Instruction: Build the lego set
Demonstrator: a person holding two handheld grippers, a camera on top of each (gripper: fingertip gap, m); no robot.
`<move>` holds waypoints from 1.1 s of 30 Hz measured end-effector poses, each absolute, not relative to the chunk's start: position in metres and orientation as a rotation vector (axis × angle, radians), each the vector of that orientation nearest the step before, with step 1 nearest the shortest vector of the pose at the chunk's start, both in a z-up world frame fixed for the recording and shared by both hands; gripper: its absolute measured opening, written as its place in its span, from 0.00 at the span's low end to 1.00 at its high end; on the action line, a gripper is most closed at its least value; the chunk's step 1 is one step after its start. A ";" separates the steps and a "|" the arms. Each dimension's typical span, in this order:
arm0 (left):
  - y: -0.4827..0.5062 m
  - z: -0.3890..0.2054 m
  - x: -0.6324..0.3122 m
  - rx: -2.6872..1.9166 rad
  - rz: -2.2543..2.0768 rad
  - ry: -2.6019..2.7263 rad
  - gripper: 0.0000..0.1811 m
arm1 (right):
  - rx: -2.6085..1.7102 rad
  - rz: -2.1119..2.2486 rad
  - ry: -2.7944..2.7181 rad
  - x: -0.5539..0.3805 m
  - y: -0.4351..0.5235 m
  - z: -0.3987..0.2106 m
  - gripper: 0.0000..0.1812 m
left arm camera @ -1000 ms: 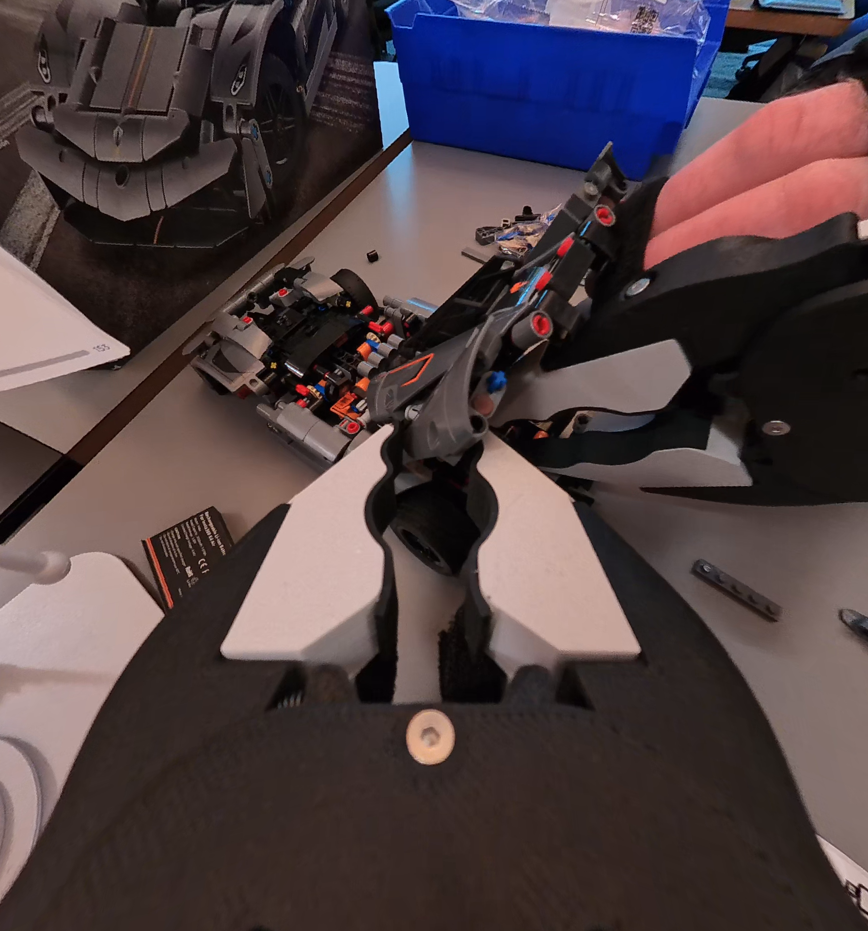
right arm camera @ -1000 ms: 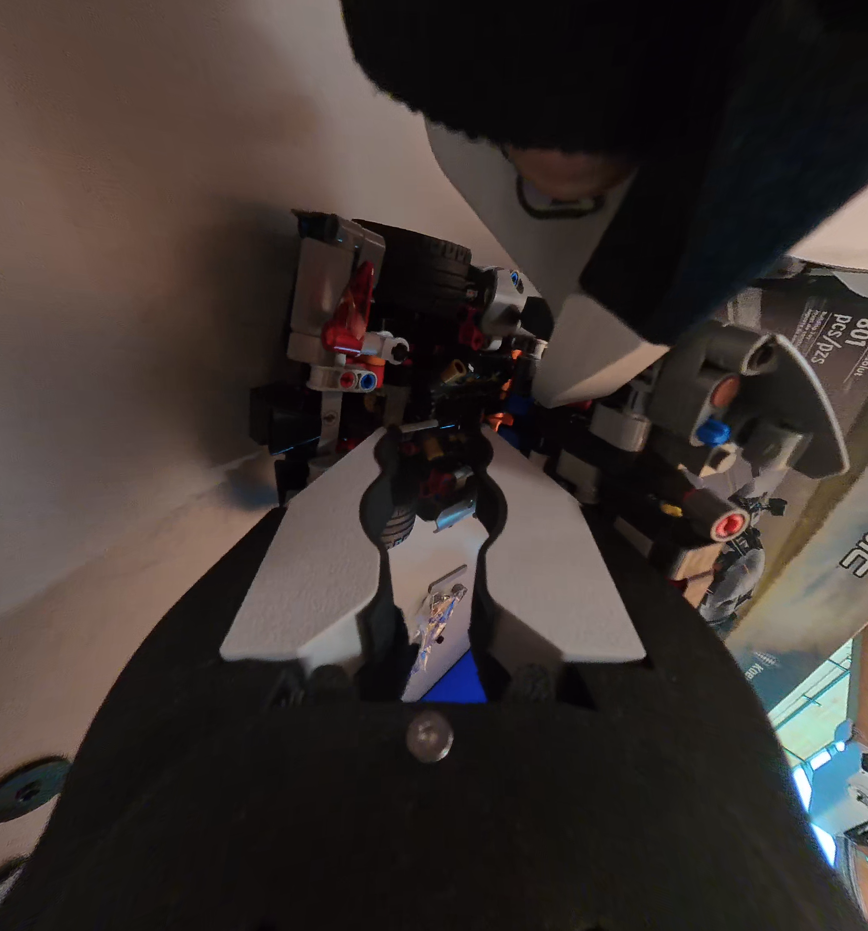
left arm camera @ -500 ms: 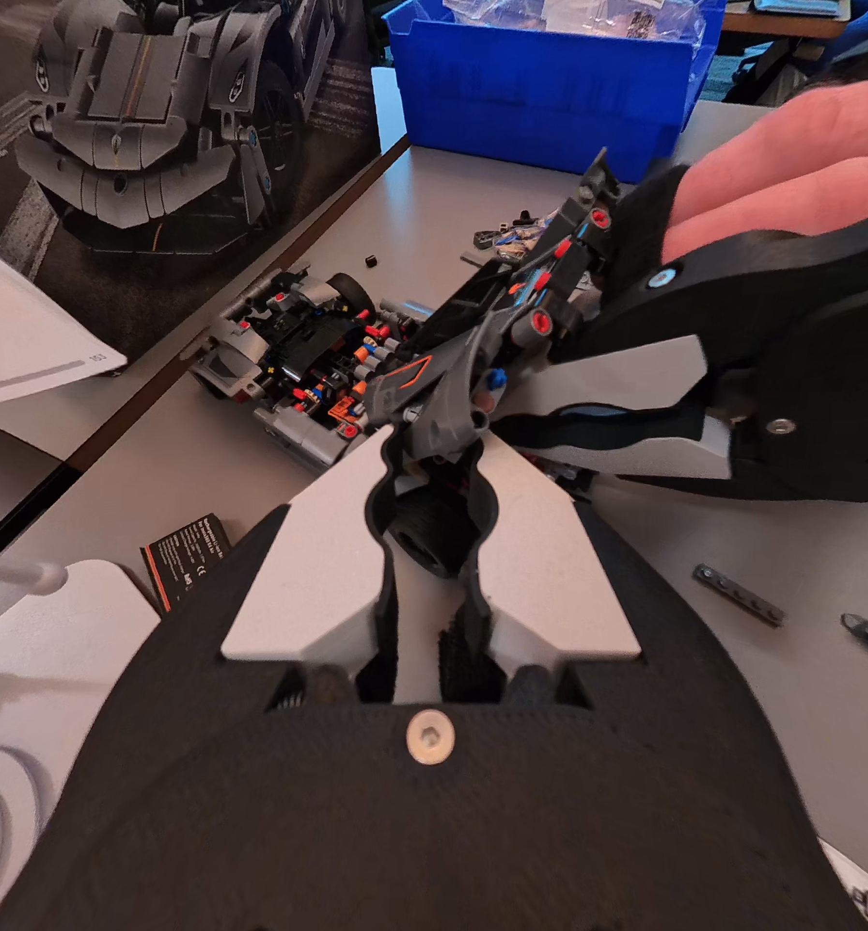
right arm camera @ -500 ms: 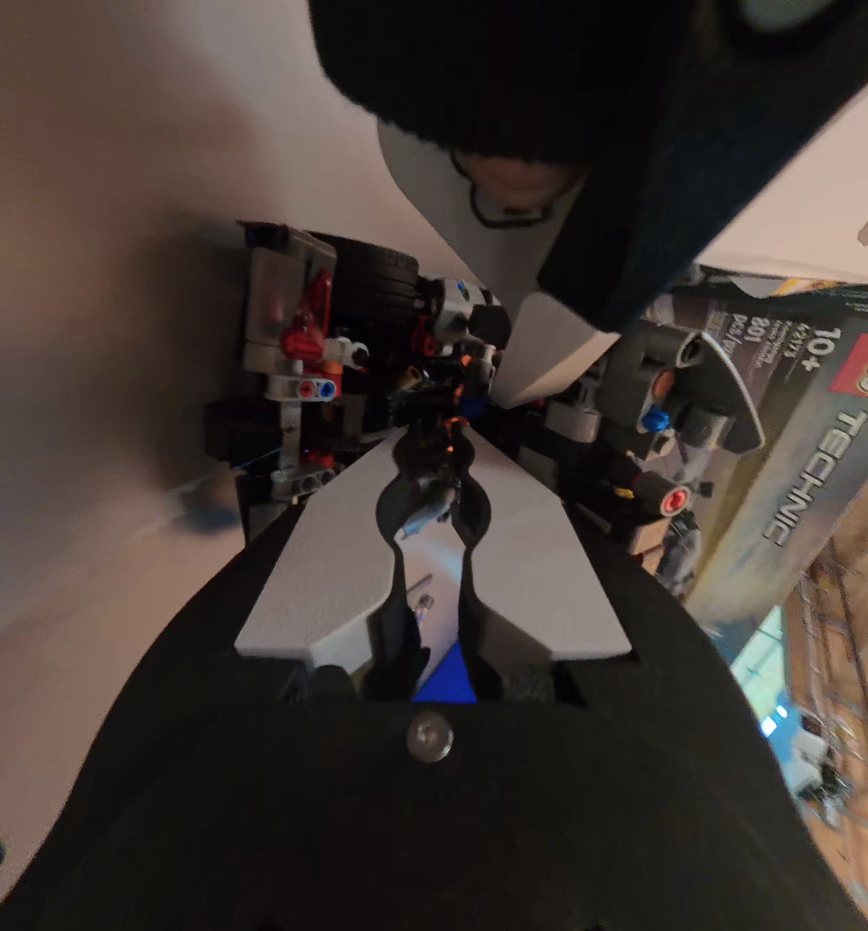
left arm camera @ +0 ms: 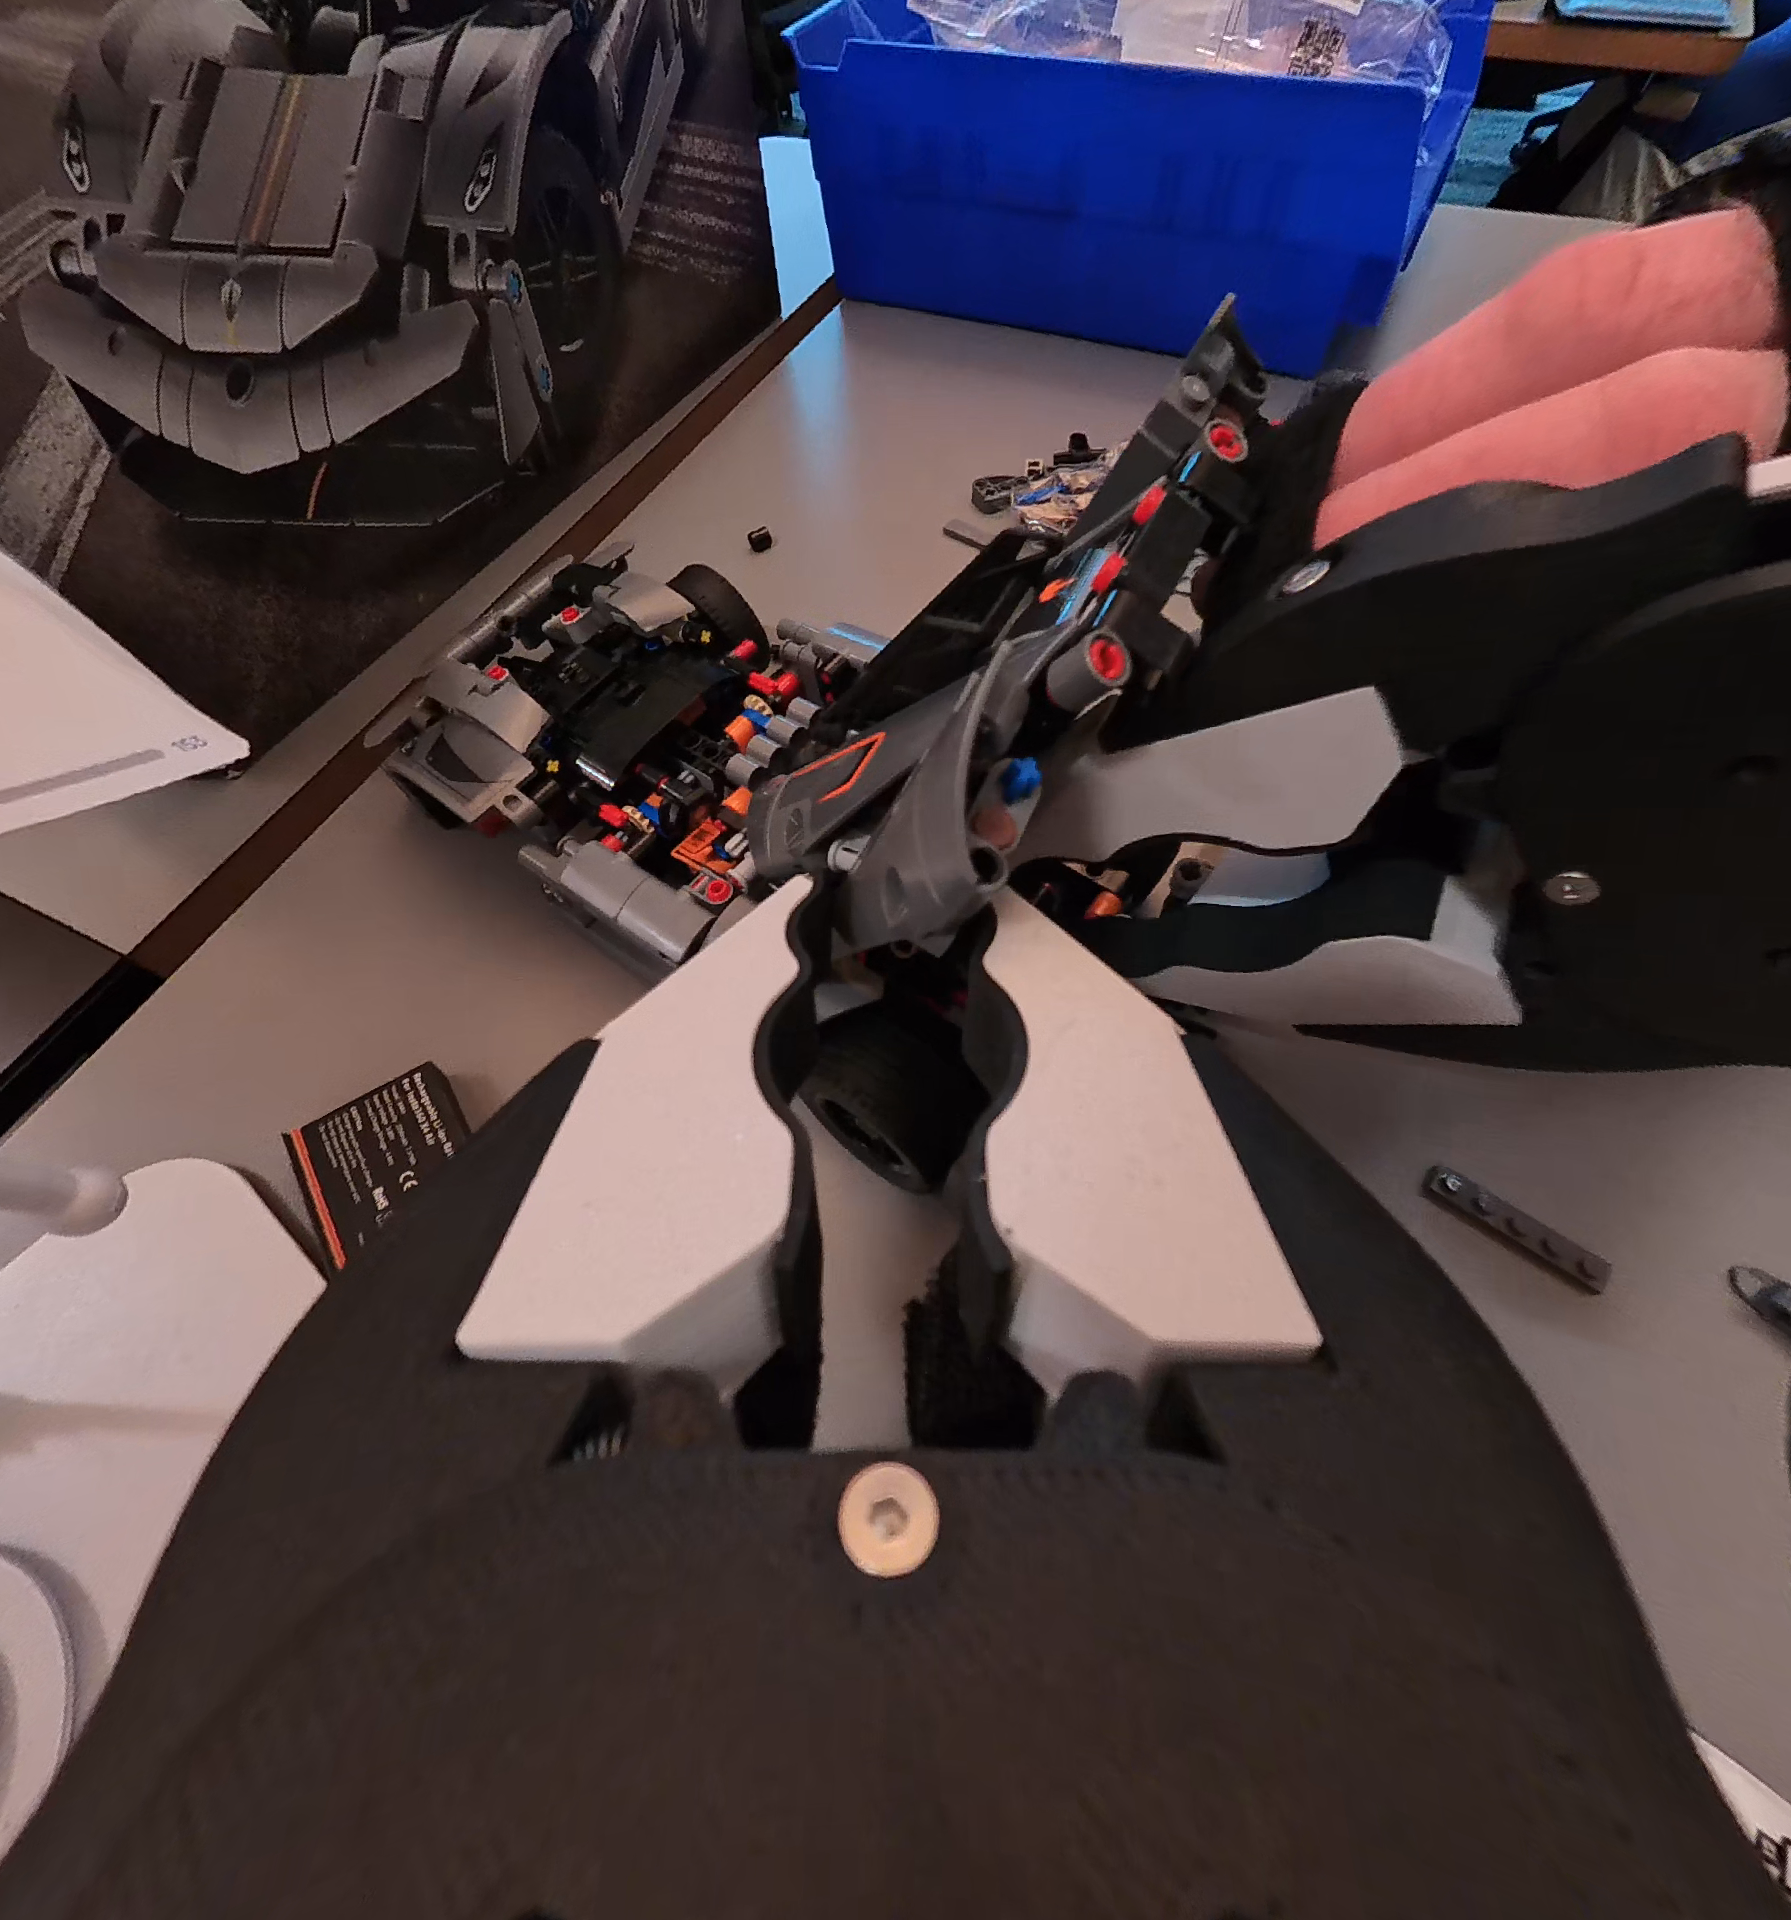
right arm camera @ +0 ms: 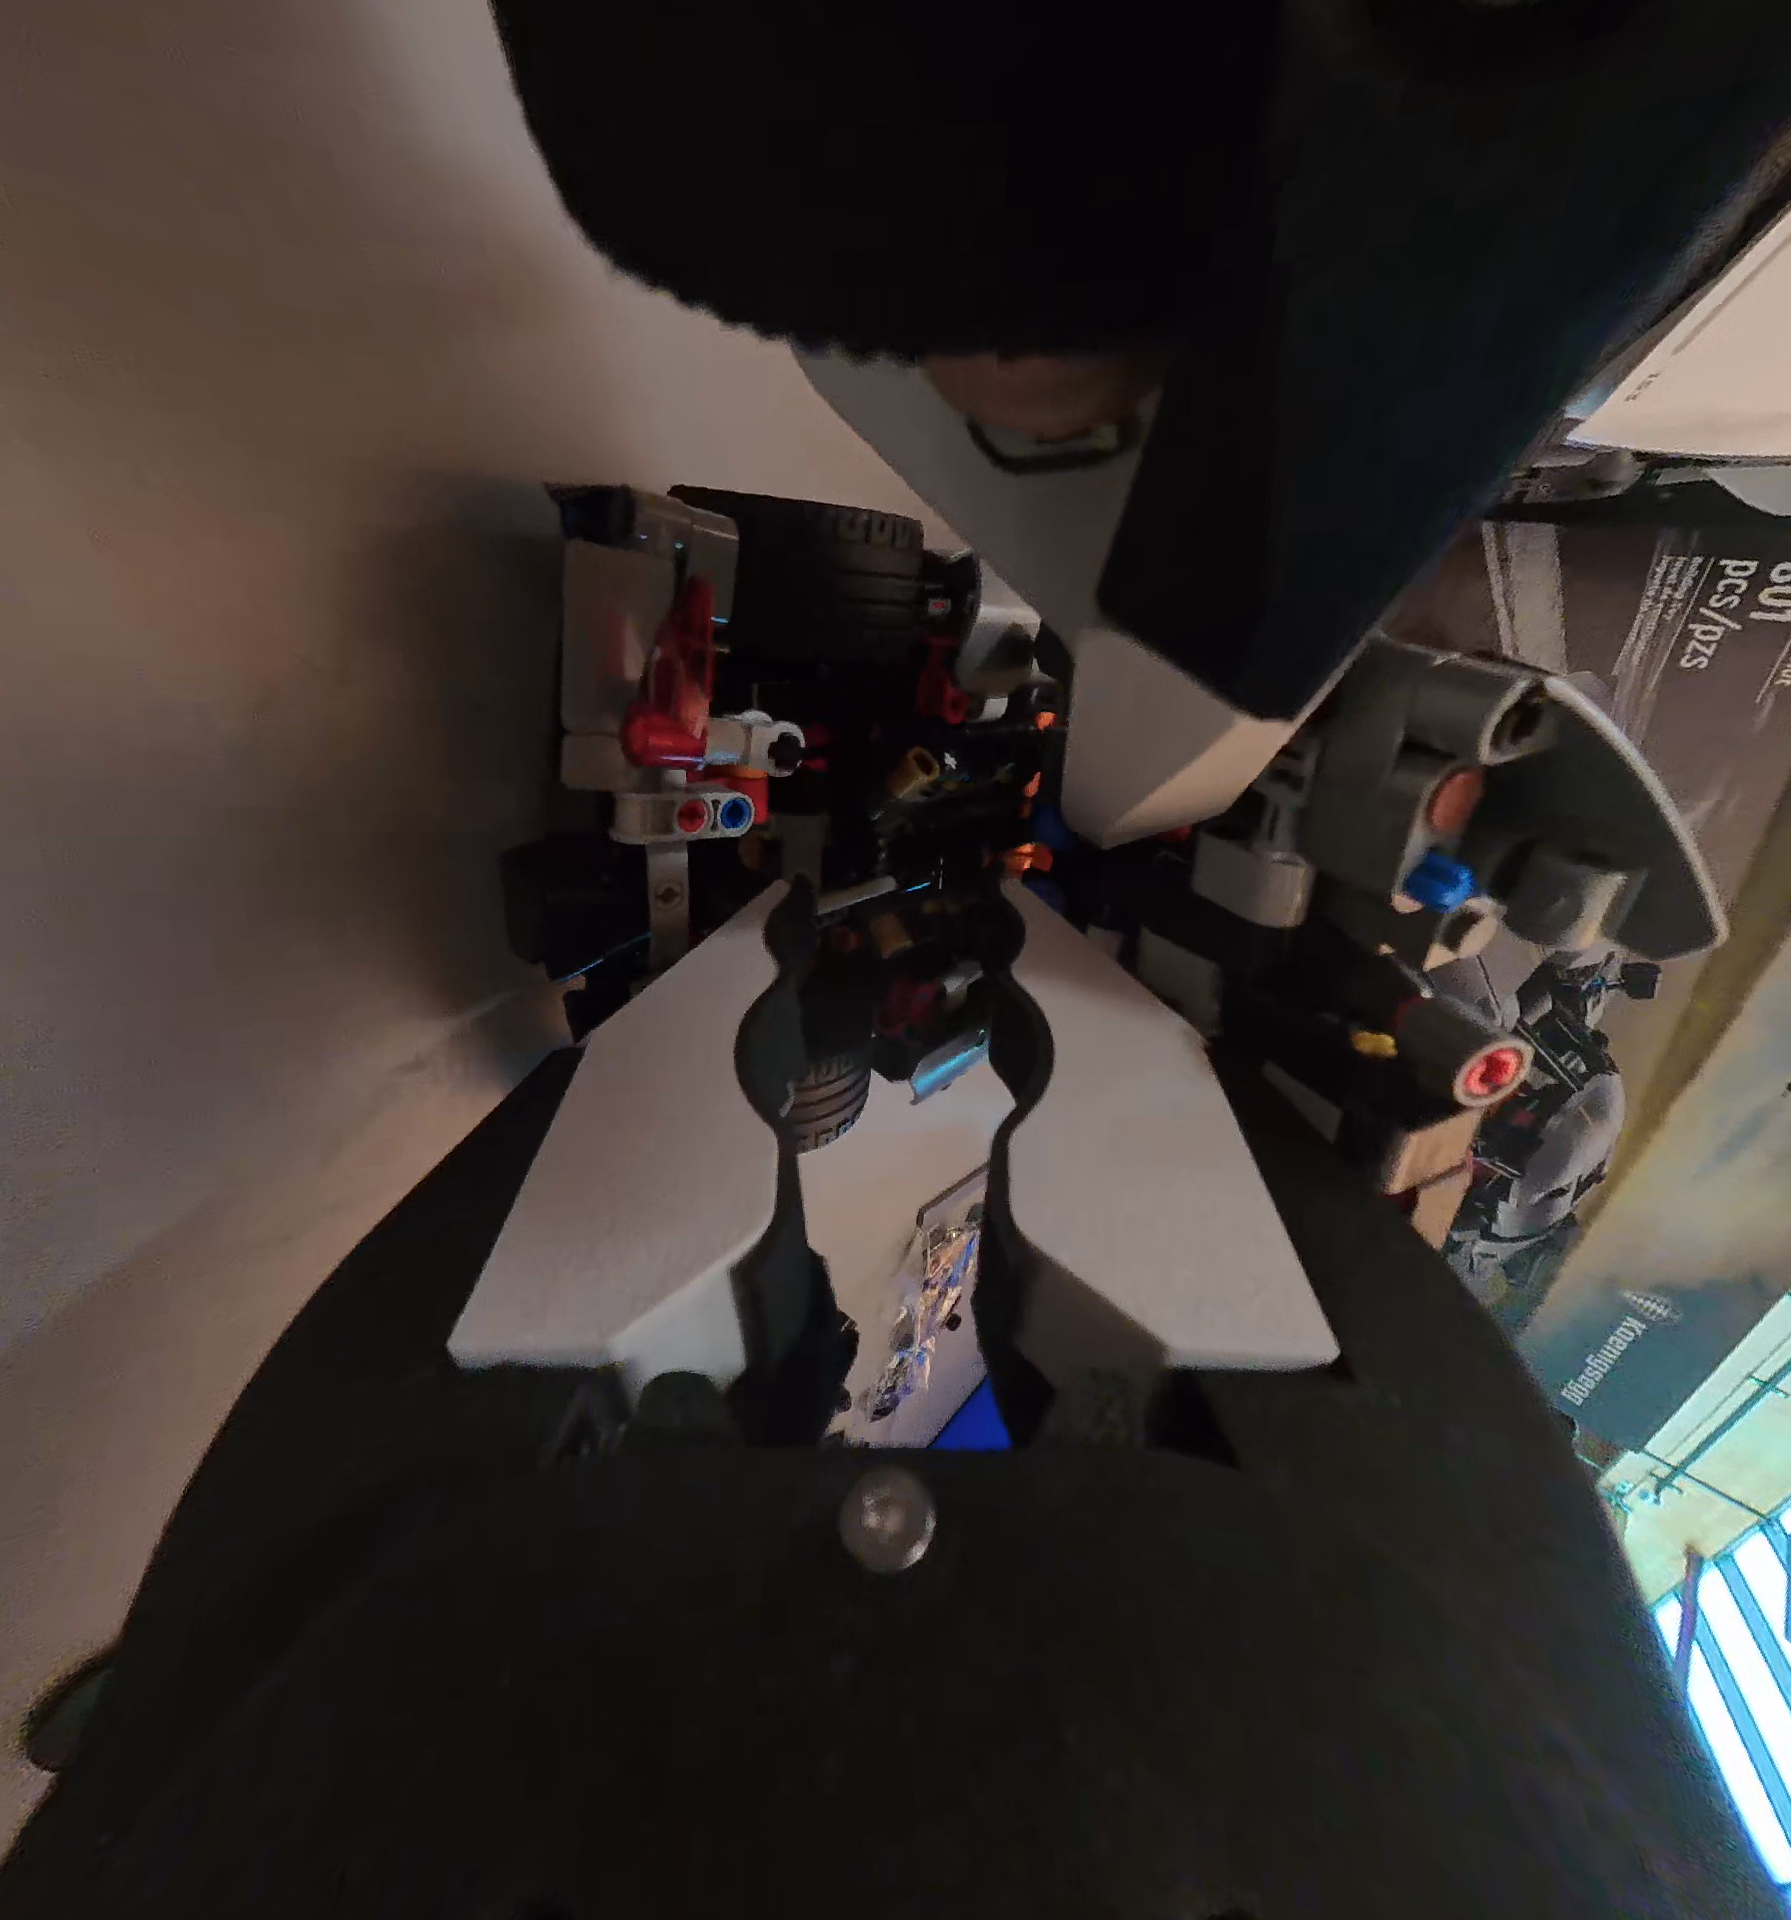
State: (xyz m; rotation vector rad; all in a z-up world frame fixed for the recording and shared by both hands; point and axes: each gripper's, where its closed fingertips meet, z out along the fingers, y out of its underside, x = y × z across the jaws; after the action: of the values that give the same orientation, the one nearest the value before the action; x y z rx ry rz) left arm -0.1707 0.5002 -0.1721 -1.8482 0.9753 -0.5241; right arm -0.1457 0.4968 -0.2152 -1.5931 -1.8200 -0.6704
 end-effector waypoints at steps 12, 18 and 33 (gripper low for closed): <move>0.501 -0.172 -0.168 -1.841 -0.516 0.979 0.11 | -1.531 -0.723 -1.779 -0.143 0.506 -0.212 0.09; 0.500 -0.171 -0.166 -1.838 -0.536 0.979 0.11 | -1.626 -0.617 -1.780 -0.146 0.494 -0.212 0.18; 0.502 -0.172 -0.163 -1.824 -0.522 0.972 0.11 | -1.654 -0.732 -1.651 -0.137 0.509 -0.210 0.03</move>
State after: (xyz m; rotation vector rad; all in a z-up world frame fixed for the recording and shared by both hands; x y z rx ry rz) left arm -0.1626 0.5017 -0.1718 -1.8244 0.9721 -0.5222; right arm -0.1369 0.5085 -0.2103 -1.6542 -1.6509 -0.7325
